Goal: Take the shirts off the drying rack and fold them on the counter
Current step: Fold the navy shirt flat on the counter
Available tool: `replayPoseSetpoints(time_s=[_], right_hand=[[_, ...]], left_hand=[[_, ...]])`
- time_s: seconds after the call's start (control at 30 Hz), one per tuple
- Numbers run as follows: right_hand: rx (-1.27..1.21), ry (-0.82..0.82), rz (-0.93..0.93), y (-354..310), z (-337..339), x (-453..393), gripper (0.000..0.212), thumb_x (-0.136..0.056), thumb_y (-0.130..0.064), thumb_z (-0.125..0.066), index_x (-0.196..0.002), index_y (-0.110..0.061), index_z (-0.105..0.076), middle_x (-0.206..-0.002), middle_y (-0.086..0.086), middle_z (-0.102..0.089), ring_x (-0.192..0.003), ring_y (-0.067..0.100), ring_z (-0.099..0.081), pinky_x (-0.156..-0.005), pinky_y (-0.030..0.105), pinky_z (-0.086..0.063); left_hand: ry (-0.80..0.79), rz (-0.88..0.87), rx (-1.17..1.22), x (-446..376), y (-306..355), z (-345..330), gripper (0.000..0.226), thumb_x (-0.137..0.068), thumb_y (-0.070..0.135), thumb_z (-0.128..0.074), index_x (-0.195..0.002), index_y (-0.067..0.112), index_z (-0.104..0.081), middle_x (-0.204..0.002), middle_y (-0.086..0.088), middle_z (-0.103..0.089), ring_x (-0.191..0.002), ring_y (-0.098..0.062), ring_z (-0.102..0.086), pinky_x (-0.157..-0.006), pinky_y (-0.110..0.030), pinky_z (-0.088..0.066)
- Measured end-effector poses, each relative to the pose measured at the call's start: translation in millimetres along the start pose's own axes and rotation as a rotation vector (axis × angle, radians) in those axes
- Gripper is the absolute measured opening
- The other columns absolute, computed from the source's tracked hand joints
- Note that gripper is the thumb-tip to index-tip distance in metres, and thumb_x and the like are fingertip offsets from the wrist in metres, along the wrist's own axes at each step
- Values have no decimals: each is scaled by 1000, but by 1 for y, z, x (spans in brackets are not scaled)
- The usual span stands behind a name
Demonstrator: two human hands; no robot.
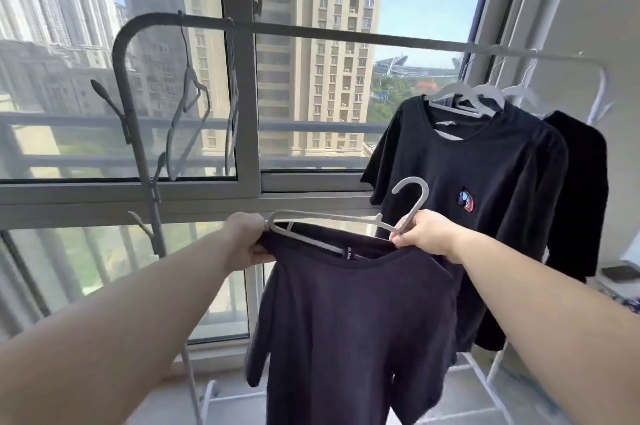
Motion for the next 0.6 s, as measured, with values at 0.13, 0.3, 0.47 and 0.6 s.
replayPoseSetpoints(time_s=[0.13,0.3,0.47,0.6], right_hand=[[-79,-16,-36,7,-2,9,11,-87,-8,-66,-79,-15,-68,-78,-2,-67,-76,7,-59,-65,18,-39],[-228,94,46,-19,2,16,11,-91,-16,-63,-84,-10,-68,-80,2,-71,-80,9,-60,-72,18,-39],[-494,372,106,-49,46,17,18,-99,-21,-49,-85,-14,-59,-65,4,-55,-63,19,-59,-71,30,-49],[-142,379,93,-58,58,21,20,-98,-25,-50,-84,-18,-62,-62,-6,-46,-56,10,-43,-53,21,-38]], left_hand=[[-59,45,-47,2,-9,-10,19,-88,1,-36,-77,9,-48,-69,-9,-50,-57,-22,-48,-47,-25,-43],[-188,-117,-328,11,9,-43,10,-87,6,-50,-82,11,-56,-76,-11,-59,-62,-24,-55,-58,-28,-46],[-210,-296,-563,10,17,-65,15,-89,13,-51,-86,16,-65,-88,-12,-65,-78,-26,-60,-73,-34,-53],[-128,-440,-506,13,49,-66,20,-89,12,-48,-102,18,-62,-100,-10,-65,-85,-26,-60,-78,-37,-53]])
Point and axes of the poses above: each hand's wrist, its own x-axis away from the middle knuckle, its own z-axis out of the back of the hand, y = z × x, the point moved 10 cm from there along -x, towards the middle knuckle
